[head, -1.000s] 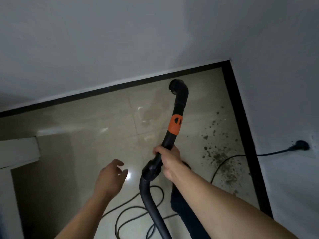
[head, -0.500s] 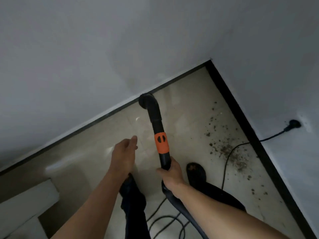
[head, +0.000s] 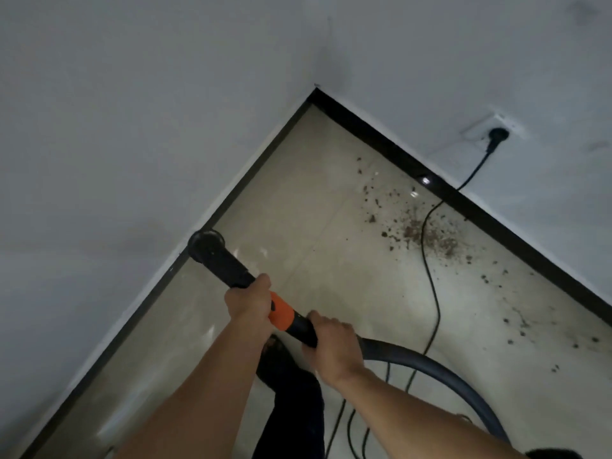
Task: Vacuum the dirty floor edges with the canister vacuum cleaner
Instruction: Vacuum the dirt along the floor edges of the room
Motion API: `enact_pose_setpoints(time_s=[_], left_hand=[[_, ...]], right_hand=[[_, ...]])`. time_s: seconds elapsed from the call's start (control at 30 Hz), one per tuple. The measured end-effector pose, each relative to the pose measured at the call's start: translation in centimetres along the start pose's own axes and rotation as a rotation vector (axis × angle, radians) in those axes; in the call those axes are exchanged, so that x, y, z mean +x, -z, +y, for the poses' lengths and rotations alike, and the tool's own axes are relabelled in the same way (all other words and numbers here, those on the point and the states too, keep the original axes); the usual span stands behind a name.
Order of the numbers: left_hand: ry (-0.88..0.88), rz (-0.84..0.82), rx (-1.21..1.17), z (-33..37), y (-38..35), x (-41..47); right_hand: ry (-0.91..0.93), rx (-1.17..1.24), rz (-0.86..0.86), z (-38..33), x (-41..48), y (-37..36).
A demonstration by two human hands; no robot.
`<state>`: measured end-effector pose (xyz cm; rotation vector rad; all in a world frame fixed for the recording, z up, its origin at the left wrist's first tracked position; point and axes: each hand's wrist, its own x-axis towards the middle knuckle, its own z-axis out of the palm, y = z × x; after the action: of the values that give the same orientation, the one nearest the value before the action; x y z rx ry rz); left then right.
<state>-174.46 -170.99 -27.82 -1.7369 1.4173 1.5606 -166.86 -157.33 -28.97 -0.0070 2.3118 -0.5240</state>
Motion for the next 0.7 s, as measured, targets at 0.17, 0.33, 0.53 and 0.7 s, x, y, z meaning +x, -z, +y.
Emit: enact_pose_setpoints(time_s=[0.17, 0.33, 0.53, 0.7], left_hand=[[-0.011, -0.088, -0.031, -1.3, -3.0, 1.4], [0.023, -0.162, 0.033, -5.7, -9.3, 6.0], [0.100, -0.218, 0.293, -15.8, -16.3, 12.1], [0.096, -0.236, 0.352, -19.2, -18.0, 15.0]], right_hand=[[-0.044, 0.024, -0.122, 7.0, -0.3, 0.5], [-0.075, 0.040, -0.116, 14.3, 2.0, -3.7], [-0.231, -0.050, -0.105, 22.8, 3.9, -10.3], [-0.207, -0.159, -0.083, 26.1, 5.4, -12.8]])
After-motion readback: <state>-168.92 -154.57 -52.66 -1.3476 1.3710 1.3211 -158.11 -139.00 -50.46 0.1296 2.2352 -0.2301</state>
